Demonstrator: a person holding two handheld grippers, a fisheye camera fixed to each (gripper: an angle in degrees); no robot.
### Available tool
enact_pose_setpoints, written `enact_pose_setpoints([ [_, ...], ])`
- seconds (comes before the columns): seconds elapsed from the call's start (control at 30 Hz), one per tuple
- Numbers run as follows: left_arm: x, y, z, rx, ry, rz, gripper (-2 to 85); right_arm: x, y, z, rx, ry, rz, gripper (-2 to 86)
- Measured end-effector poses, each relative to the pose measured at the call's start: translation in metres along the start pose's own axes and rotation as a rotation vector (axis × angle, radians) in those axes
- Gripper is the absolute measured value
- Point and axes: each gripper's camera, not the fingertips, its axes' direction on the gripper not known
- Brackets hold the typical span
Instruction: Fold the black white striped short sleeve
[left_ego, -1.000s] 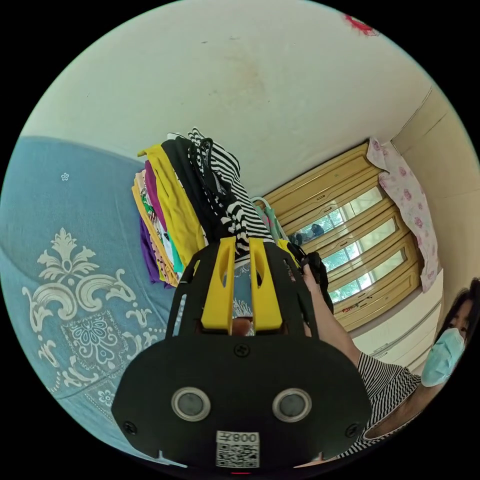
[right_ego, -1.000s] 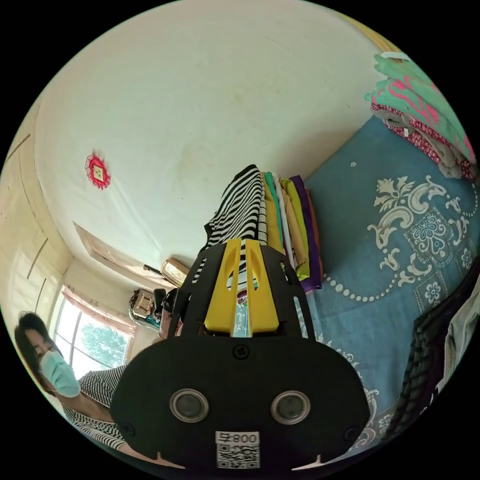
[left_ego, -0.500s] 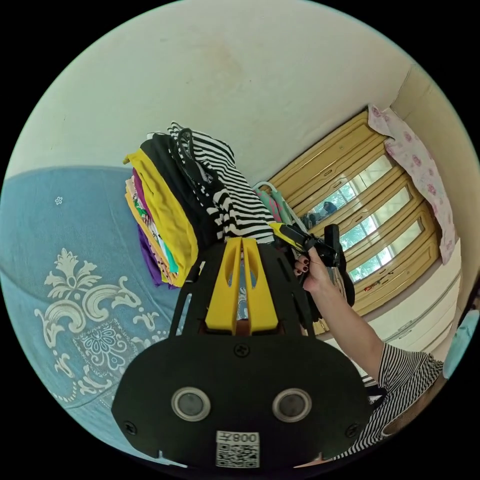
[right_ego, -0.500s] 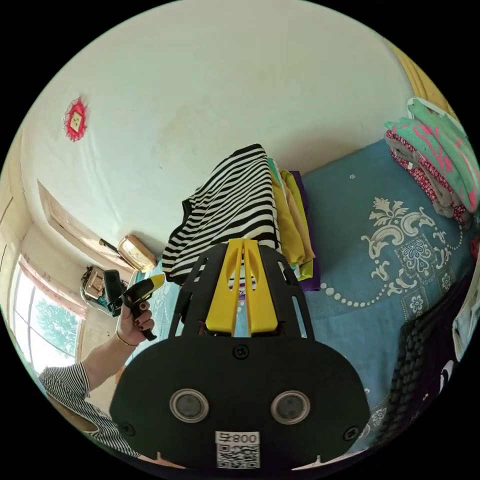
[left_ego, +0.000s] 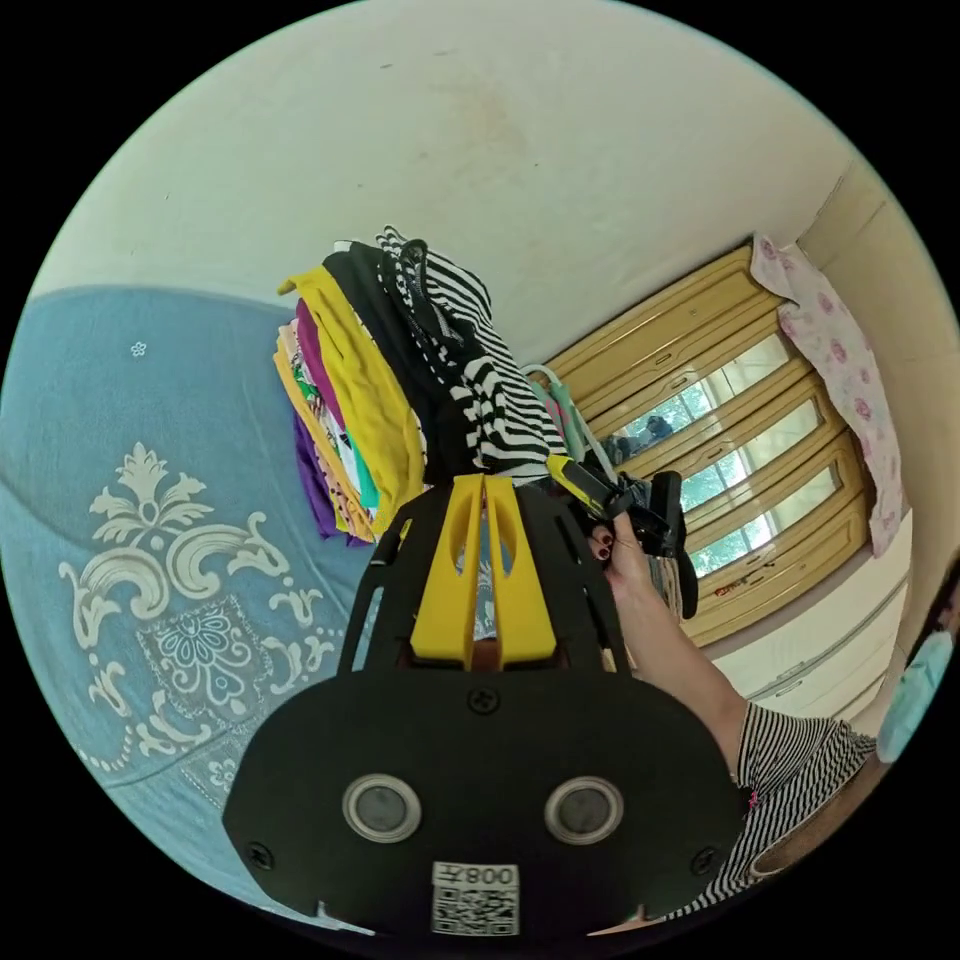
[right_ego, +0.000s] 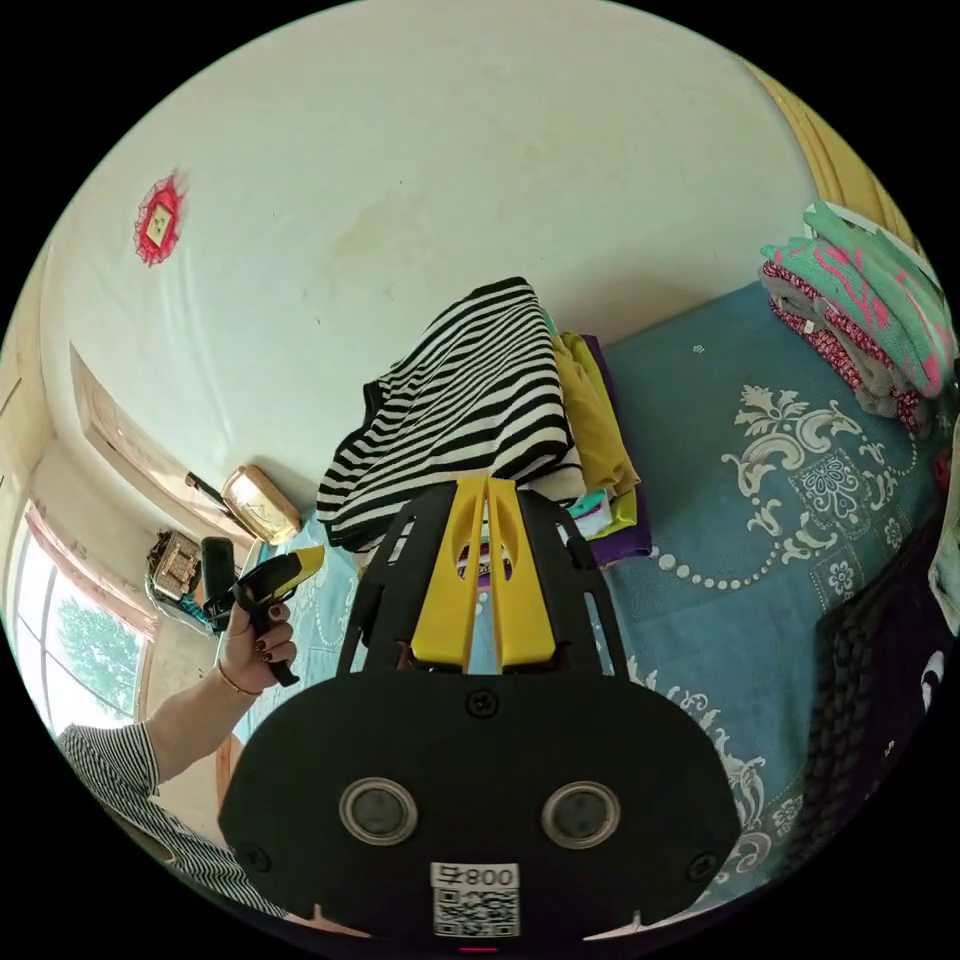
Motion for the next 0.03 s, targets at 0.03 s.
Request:
enact_pose_setpoints([
  [0.03,0.0068,0.0193,-0.0089,-0.031,-0.006,0.046,0.2,-0.0026,0.0087,-0.0069,0.014,-0.009,-0.003,0.0],
])
